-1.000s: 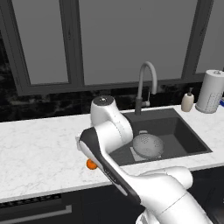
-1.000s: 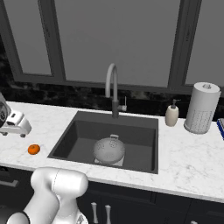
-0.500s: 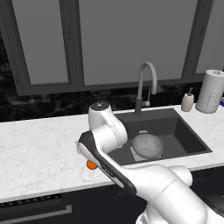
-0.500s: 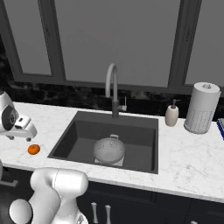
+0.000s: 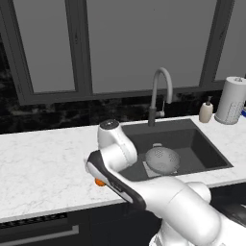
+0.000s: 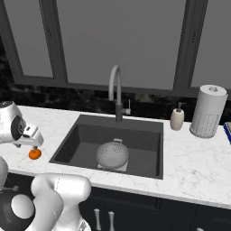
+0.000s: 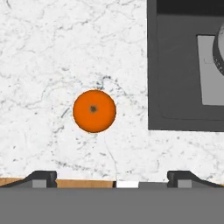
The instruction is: Put the colander in the sink, put the orange in the colander, and turn on the sink faucet and pour water over the colander.
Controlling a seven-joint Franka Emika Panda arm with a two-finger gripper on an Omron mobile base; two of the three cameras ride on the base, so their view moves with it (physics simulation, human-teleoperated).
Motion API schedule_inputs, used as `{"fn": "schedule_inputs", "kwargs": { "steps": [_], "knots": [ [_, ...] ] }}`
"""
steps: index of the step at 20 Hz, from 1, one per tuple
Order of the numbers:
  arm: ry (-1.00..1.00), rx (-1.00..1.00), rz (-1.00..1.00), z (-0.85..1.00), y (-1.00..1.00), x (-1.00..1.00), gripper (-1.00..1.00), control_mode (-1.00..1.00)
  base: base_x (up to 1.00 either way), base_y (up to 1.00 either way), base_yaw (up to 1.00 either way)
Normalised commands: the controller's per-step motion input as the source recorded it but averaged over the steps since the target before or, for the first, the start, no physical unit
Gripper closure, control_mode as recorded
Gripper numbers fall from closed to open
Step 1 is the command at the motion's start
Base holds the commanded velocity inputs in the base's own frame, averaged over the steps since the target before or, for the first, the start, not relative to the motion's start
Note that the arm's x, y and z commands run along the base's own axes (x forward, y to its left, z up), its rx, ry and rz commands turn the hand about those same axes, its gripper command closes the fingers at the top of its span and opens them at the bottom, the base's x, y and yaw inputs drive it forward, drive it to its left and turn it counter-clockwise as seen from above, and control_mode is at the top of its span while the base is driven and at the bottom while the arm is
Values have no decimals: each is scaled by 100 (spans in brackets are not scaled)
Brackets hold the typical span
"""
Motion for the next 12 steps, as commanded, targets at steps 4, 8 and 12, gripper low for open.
{"fn": "schedule_inputs", "kwargs": {
  "steps": [4, 8, 12],
  "knots": [
    [3, -3, 0, -29, 18, 39, -100, -100, 0, 0, 0],
    [2, -4, 0, -25, 23, 34, -100, -100, 0, 0, 0],
    [1, -5, 0, -26, 19, 26, -100, -100, 0, 0, 0]
  ]
}}
